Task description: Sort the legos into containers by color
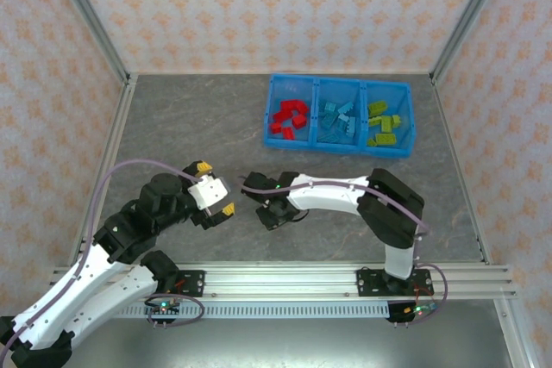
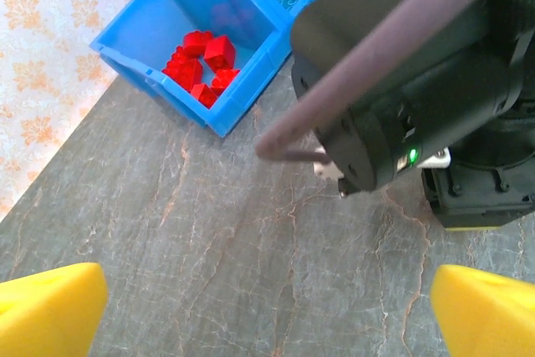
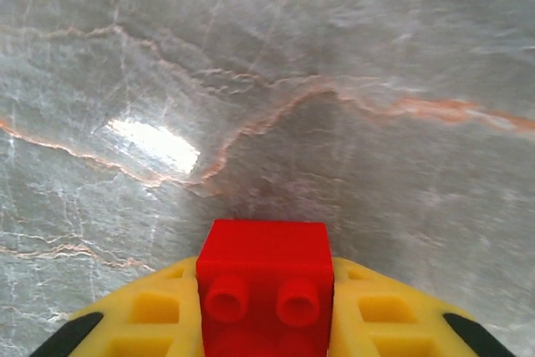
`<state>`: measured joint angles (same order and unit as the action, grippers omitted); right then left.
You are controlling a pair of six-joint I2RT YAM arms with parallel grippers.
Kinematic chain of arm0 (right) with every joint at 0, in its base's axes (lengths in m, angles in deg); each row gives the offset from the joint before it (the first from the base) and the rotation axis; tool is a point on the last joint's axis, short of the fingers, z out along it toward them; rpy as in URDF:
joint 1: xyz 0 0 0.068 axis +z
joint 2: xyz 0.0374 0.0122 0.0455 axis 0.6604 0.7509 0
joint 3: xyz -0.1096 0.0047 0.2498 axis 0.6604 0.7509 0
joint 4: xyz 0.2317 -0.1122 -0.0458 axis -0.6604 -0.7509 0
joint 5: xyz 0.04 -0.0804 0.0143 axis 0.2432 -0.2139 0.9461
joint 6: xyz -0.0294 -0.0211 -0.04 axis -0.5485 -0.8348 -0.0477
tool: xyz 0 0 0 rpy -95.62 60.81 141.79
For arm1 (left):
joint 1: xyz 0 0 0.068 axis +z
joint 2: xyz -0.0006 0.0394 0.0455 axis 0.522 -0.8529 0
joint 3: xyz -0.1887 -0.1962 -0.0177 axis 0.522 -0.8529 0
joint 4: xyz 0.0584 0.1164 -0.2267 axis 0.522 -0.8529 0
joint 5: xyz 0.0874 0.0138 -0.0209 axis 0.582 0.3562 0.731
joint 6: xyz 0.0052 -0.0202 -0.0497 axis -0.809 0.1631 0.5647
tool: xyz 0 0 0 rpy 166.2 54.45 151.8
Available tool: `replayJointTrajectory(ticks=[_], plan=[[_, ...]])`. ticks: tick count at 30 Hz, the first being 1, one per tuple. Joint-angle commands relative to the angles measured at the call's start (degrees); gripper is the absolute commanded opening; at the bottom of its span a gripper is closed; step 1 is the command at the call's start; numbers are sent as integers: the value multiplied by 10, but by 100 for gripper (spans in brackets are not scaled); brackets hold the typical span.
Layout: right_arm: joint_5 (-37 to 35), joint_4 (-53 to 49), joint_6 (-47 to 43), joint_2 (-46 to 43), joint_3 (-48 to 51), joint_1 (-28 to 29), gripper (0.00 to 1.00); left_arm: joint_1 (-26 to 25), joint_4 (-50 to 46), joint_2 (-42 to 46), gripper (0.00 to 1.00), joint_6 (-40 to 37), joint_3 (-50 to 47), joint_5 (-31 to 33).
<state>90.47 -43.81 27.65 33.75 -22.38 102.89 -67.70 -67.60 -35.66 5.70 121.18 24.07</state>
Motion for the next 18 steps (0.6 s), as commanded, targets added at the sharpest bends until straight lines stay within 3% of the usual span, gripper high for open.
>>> replayJointTrajectory(ticks=[1,4,8,13,18], plan=[[-53,29,31,-87,13,-31,22,4,18,14,100,-12,-11,-2],[-93,72,27,-127,10,-81,21,5,19,15,100,-11,-11,0],[-123,118,18,-111,-46,-163,21,5,25,16,100,-3,-12,1],[-141,143,0,-14,-185,-241,21,5,44,-4,100,24,-15,62],[-196,111,-42,113,-337,-266,21,5,76,-28,100,75,-10,120]])
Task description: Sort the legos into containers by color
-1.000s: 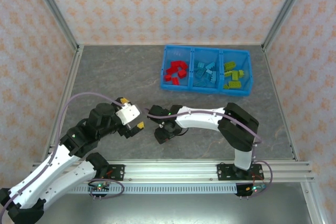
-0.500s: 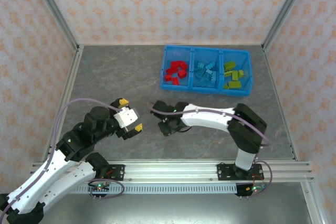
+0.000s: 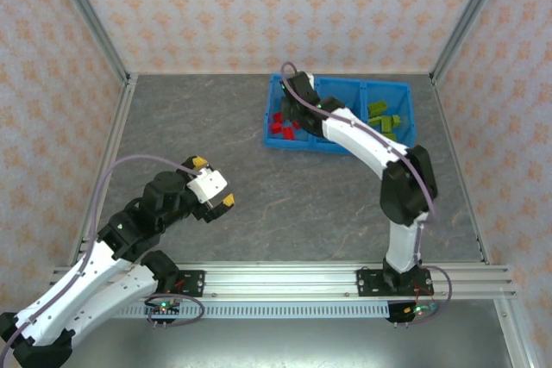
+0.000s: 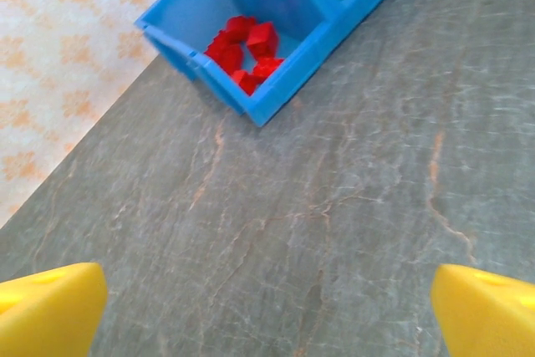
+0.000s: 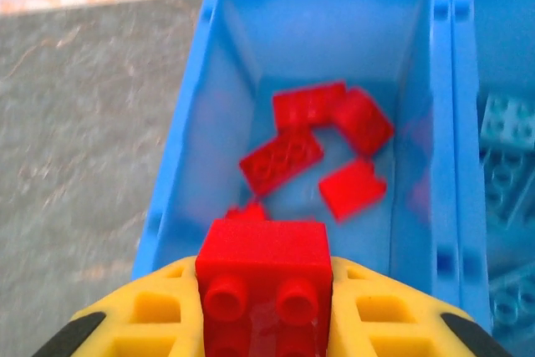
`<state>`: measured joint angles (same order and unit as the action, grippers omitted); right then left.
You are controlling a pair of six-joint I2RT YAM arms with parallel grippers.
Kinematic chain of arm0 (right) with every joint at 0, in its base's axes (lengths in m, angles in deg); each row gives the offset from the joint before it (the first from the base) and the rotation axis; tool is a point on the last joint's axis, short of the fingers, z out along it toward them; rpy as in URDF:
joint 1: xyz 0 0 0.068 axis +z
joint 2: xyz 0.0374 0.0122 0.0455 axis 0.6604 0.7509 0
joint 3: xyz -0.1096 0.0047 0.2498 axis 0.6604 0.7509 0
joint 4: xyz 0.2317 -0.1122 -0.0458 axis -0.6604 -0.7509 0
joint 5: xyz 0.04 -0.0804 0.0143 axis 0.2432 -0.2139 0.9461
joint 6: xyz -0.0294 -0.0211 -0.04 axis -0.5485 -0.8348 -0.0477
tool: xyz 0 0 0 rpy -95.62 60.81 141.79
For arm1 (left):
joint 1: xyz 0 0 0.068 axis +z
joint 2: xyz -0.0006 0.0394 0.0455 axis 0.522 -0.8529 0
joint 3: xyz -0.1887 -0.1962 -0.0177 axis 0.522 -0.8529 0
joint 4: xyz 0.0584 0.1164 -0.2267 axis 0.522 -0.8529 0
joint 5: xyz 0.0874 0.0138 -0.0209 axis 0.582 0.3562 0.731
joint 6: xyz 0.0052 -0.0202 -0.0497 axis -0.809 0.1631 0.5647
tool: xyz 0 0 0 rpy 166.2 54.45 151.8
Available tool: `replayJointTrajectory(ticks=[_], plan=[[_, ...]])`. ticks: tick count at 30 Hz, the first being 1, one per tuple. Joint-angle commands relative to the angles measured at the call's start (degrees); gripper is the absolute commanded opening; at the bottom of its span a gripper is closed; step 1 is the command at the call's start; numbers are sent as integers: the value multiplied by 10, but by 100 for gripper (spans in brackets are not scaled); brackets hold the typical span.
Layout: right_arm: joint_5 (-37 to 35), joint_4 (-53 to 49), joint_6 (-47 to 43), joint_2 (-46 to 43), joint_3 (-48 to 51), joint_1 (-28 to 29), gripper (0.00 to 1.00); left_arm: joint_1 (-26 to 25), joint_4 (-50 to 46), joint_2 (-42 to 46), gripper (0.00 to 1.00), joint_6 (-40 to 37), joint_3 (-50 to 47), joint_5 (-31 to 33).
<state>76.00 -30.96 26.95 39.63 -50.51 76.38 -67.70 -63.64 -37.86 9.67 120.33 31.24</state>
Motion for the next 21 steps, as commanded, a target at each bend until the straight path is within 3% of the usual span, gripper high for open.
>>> replayJointTrajectory(ticks=[1,6,9,12,18,21], plan=[[-58,-26,-43,79,-84,-3,21,5,37,-7,100,40,0,50],[-64,-87,-45,149,-186,-14,32,5,43,-4,100,44,-5,85],[-63,-109,-49,145,-208,-14,46,5,41,-6,100,41,-5,112],[-63,-112,-52,106,-190,-15,51,5,41,-6,100,47,-4,126],[-82,-62,-38,-70,-8,-15,51,5,-4,-24,100,76,34,104],[-142,-6,-52,-199,127,-15,52,4,-42,-64,100,197,88,137]])
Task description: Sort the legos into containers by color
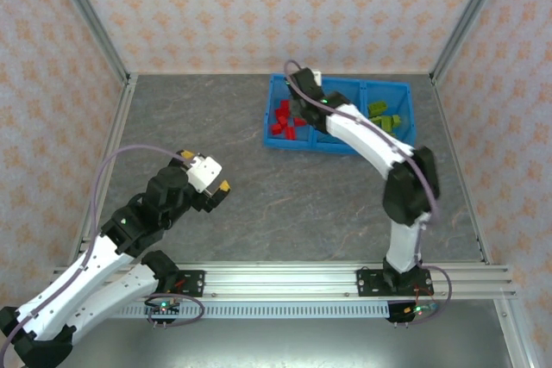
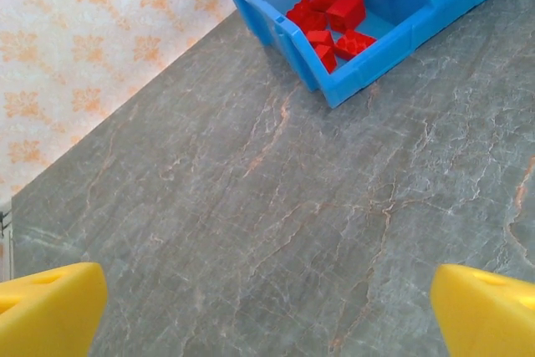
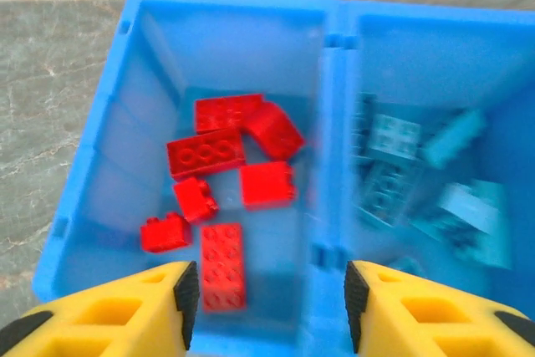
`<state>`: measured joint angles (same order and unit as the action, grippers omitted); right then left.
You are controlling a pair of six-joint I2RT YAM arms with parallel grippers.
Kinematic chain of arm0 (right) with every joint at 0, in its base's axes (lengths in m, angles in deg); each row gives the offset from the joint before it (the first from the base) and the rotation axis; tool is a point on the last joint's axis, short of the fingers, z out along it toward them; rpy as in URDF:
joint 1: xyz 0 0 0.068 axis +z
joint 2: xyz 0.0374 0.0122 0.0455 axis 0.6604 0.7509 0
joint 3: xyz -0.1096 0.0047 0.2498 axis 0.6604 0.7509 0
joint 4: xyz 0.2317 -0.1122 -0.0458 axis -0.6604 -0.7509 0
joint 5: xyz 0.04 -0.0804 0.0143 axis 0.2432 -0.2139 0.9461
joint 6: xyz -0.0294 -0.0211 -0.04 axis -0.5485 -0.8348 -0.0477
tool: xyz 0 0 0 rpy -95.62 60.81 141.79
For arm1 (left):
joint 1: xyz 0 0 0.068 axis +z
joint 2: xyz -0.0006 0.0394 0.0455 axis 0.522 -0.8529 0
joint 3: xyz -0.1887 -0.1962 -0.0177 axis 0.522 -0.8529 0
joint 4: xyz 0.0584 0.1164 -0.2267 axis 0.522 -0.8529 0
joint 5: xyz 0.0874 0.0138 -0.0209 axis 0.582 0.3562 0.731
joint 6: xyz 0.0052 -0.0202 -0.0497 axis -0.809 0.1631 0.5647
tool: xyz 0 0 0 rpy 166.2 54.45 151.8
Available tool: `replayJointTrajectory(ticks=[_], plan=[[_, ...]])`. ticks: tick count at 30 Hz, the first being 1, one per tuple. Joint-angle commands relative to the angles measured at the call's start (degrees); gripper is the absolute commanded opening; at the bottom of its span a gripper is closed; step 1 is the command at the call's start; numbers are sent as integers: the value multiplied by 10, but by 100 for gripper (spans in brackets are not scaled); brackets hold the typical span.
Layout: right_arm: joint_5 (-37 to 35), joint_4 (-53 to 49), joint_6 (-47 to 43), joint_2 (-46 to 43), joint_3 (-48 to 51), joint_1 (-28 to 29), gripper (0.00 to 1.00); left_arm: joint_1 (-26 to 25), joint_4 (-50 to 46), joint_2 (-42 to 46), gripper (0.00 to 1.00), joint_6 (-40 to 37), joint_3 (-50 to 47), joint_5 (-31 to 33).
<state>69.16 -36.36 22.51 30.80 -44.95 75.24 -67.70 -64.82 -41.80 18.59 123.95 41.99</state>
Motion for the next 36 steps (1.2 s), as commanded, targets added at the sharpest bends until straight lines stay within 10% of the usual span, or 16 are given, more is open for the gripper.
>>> replayJointTrajectory(ticks=[1,6,12,23,29,36], plan=[[-101,74,-18,-153,126,-3,55,5,-26,-31,100,143,53,51],[-271,239,-63,-338,387,-15,74,16,116,-31,100,201,-42,206],[-369,404,-57,-405,594,-85,86,80,298,-99,100,147,-131,247],[-207,714,-105,-243,703,-249,99,309,611,-377,100,185,-171,46],[-19,802,-124,-144,699,-301,99,344,724,-476,100,184,-182,-41],[-22,768,-121,-153,688,-303,99,343,726,-477,100,181,-181,-40]])
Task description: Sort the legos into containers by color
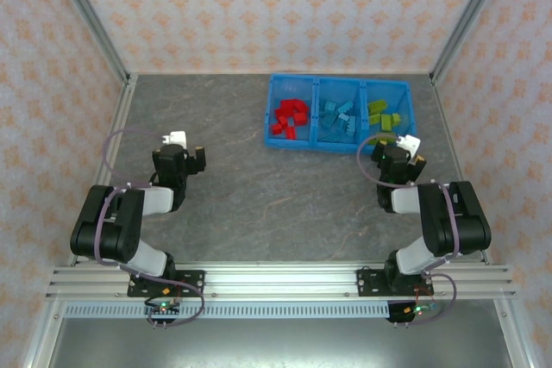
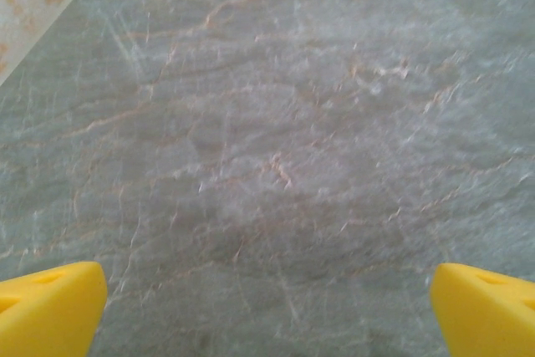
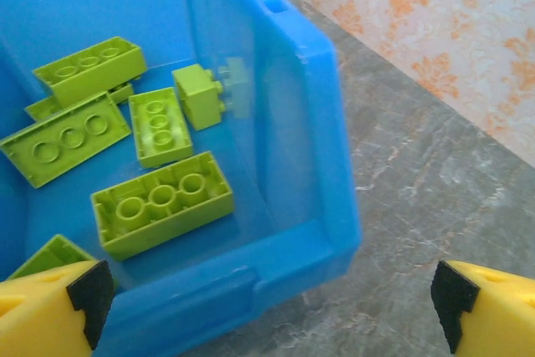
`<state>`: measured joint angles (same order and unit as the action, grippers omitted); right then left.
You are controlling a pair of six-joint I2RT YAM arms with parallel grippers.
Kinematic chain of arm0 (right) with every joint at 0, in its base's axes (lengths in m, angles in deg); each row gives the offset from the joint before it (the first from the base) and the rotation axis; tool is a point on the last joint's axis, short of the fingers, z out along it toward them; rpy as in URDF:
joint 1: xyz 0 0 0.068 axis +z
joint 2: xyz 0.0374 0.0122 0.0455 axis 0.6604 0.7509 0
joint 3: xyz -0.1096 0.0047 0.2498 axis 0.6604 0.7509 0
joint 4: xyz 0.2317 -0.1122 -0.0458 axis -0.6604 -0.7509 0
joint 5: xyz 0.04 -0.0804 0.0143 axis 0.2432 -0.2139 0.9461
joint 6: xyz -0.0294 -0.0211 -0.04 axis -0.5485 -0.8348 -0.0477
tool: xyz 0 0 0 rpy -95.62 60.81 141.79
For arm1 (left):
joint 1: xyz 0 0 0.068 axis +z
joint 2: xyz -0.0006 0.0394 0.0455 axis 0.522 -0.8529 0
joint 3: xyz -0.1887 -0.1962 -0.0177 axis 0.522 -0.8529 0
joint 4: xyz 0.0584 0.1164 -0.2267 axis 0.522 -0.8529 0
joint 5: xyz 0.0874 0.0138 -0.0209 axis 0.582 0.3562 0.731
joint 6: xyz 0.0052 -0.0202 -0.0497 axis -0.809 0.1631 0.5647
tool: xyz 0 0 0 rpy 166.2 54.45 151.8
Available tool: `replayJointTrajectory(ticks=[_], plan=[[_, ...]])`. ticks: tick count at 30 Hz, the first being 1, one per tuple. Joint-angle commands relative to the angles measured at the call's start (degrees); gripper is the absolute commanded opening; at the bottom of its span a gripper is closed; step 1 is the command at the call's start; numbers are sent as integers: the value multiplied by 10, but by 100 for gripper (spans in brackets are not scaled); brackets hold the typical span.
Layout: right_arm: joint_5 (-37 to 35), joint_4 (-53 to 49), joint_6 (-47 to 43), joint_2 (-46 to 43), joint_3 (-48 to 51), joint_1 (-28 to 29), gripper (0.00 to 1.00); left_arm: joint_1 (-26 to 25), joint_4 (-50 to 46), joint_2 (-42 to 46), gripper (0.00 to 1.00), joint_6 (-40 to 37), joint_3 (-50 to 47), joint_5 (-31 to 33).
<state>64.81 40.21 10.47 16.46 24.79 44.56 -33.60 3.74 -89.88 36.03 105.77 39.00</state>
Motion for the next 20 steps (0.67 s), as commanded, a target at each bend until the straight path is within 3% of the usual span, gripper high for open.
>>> replayJointTrajectory(ticks=[1,20], plan=[[18,33,-6,2,-2,5,99,2,51,1,100,6,-1,-9],[19,15,-4,-5,-5,6,99,0,42,2,100,5,2,-12]])
